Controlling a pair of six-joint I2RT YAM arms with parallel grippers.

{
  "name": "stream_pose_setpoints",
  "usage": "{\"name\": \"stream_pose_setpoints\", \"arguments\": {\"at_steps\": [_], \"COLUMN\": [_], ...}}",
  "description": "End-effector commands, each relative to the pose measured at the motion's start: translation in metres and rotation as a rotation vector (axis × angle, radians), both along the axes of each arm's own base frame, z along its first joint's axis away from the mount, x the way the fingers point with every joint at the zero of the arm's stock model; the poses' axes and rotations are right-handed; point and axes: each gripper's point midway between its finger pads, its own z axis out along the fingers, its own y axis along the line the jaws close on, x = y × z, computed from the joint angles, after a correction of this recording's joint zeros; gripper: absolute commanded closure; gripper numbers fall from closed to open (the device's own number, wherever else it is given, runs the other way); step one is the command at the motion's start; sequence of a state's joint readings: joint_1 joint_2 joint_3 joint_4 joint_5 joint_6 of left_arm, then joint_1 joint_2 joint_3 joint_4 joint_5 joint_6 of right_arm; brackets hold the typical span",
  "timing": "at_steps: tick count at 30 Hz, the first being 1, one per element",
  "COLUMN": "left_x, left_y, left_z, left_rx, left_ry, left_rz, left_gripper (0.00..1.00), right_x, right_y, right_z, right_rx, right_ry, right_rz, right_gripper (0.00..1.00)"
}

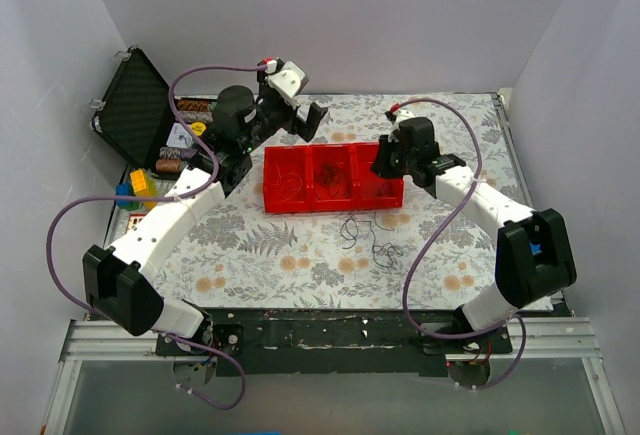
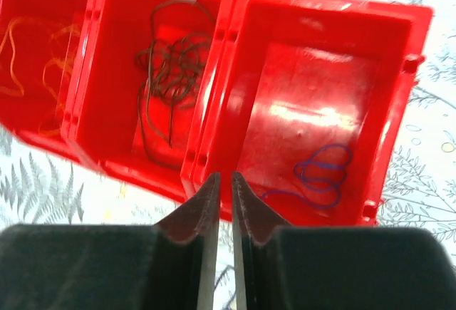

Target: Untangle the cables

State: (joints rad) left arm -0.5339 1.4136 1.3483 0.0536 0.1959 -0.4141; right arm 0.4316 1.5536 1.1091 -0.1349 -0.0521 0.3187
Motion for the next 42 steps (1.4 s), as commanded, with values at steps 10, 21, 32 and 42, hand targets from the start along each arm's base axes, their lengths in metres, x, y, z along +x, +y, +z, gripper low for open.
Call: {"name": "stream_pose_setpoints", "arguments": {"at_steps": [10, 21, 32, 42], "left_x": [-0.012, -0.014, -0.014, -0.015], "left_y": [0.011, 0.012, 0.012, 0.014], "left_z": [0.006, -0.001, -0.002, -0.001], "left_rx": [0.035, 0.049, 0.043, 0.034], "left_ry": [-0.043, -0.032, -0.025, -0.013], "left_rz": [0.009, 0.007, 0.013, 0.022], "left_gripper": [0.02, 0.02, 0.02, 0.02], "right_x": [-0.099, -0.137, -0.124, -0.093], "right_y": [-0.030, -0.025, -0.025, -0.028], "right_z": [-0.017, -0.049, -0.069, -0.065], "right_rx": [0.000, 0.033, -0.039, -0.091], "right_ry": [0.063, 0.111, 0.074, -0.066], "right_rz": [0.083, 0.121, 0.115, 0.064], "right_gripper": [0.51, 0.49, 0.49, 0.55]}}
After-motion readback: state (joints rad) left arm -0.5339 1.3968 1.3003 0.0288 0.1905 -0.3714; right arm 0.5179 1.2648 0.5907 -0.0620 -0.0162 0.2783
